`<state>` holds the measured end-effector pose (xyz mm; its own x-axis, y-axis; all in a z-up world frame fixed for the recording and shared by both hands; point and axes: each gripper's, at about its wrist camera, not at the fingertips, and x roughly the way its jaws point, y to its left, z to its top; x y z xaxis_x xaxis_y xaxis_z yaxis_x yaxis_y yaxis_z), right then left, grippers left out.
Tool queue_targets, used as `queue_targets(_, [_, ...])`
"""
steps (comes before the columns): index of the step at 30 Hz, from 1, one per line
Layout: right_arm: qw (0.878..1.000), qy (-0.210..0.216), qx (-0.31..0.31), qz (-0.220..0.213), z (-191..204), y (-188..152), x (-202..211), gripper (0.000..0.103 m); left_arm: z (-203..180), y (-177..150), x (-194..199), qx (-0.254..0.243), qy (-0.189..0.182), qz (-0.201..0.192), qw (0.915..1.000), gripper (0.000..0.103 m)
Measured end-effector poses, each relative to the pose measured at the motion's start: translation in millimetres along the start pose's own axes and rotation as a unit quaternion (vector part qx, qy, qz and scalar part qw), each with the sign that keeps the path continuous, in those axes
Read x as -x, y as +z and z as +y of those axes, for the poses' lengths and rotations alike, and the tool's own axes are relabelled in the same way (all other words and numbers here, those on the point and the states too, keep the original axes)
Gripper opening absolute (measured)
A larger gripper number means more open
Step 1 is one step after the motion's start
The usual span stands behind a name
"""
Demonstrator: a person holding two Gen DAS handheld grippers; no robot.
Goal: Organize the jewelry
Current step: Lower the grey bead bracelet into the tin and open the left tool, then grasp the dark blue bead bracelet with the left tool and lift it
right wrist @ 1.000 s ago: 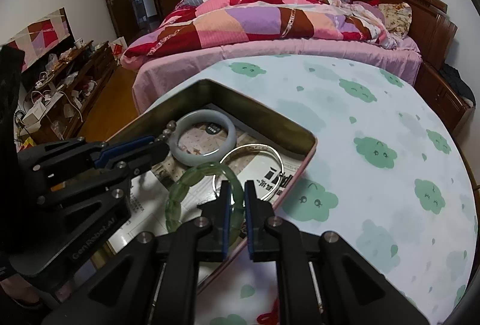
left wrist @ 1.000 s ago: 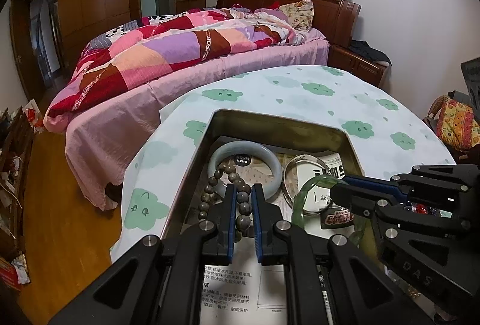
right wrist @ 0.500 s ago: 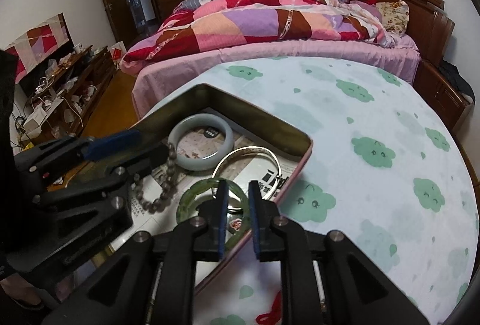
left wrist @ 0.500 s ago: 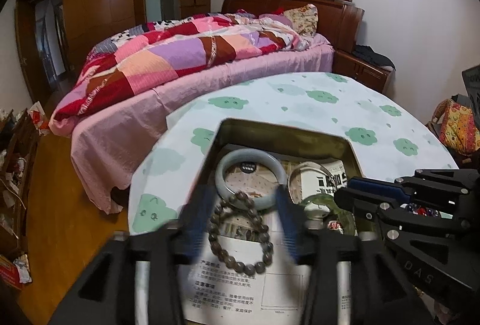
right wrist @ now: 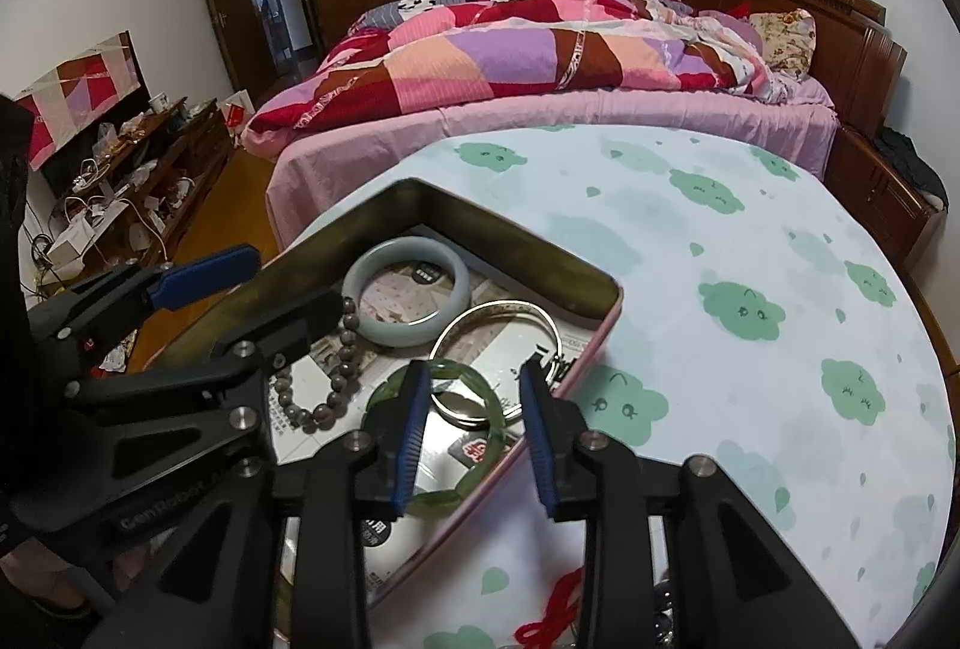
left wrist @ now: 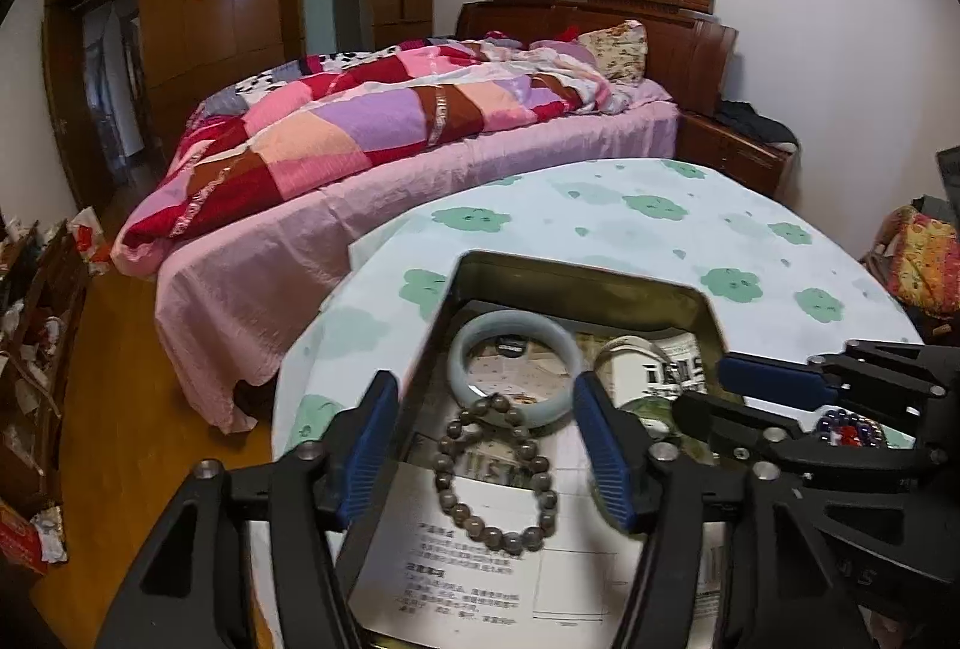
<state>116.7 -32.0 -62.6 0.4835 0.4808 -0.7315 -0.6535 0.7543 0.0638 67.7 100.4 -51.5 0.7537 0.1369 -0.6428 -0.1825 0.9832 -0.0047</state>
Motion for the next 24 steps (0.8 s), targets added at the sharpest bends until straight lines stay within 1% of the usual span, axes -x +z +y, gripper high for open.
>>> queue_targets(2, [1.0,0.001,-0.002,-0.002,0,1,1,0.037,3,0,1,0.007,0.003,-0.002,1.0,0.07])
queue_targets(8, [1.0,-0.001,-0.01,-0.009,-4,-1,5,0.047,2,-1,2,0.014,0.001,0.0,0.9999,0.07])
queue_targets(13, [1.0,-0.001,-0.024,-0.017,-14,-6,15,0.049,-4,0,9,0.019,-0.007,-0.007,0.9998,0.07])
queue_targets(15, [0.999,-0.002,-0.028,-0.022,-18,-7,20,0.052,-7,0,11,0.019,-0.01,-0.009,0.9997,0.07])
queue_targets(17, [0.999,-0.009,-0.034,-0.027,-26,-9,27,0.055,-14,-1,13,0.012,-0.015,-0.01,0.9998,0.07])
queue_targets(21, [0.998,-0.021,-0.048,-0.031,-43,-15,36,0.055,-26,-3,12,-0.003,-0.022,-0.004,0.9998,0.07])
queue_targets(24, [0.997,-0.037,-0.065,-0.03,-63,-25,46,0.055,-36,-5,13,-0.014,-0.026,-0.003,0.9995,0.07])
